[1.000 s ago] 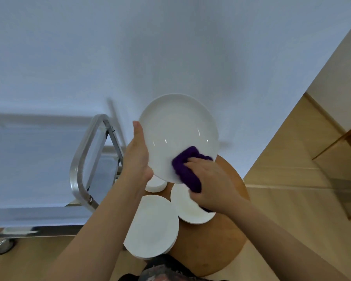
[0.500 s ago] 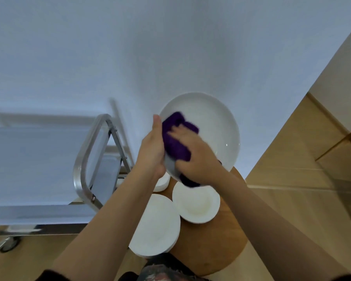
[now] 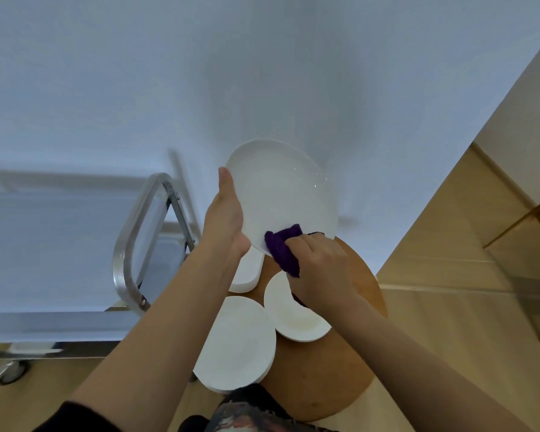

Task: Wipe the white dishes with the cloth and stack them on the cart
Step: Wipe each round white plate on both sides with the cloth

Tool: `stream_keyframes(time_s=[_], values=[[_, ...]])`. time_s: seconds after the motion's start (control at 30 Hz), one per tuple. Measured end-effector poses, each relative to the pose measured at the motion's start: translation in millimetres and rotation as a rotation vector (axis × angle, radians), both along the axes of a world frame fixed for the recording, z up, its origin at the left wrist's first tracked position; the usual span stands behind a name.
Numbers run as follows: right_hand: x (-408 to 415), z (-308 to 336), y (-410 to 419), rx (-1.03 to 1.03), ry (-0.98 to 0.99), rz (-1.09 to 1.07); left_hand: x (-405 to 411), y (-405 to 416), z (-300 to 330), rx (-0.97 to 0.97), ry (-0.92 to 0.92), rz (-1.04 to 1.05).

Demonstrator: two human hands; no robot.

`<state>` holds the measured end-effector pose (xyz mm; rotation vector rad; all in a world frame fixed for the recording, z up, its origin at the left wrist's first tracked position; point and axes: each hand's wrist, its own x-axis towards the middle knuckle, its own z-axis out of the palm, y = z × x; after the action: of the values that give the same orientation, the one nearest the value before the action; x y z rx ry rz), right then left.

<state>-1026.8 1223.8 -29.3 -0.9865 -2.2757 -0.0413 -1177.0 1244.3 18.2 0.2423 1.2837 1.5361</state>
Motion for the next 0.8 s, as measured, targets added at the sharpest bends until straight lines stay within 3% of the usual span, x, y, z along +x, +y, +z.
stream_keyframes(time_s=[0.1,0.17,0.27,0.37,0.4,0.43,0.5,0.57,0.67,0.8], values=[[2,9,3,-0.045,0.046,0.027,-2,4,7,0.000,0.022,-0.037],[3,19,4,-0.279,0.119,-0.029,-2,4,12,0.005,0.100,-0.093],[5,31,14,-0.855,0.546,-0.063,-4,9,12,-0.019,0.398,-0.286],[9,34,27,-1.183,0.952,0.065,-20,16,-15,-0.119,0.711,-0.165],[11,34,30,-1.239,1.008,0.109,-28,15,-30,-0.180,0.713,-0.119],[12,32,33,-1.280,1.041,0.142,-34,11,-46,-0.242,0.591,-0.108],[16,26,38,-1.342,1.080,0.206,-41,4,-76,-0.303,0.155,-0.153],[21,19,41,-1.406,1.069,0.259,-45,-1,-91,-0.218,-0.148,-0.195],[32,2,44,-1.508,1.009,0.206,-49,2,-87,-0.124,-0.203,-0.114],[41,-8,52,-1.544,1.039,-0.049,-57,7,-73,-0.077,0.007,0.036]])
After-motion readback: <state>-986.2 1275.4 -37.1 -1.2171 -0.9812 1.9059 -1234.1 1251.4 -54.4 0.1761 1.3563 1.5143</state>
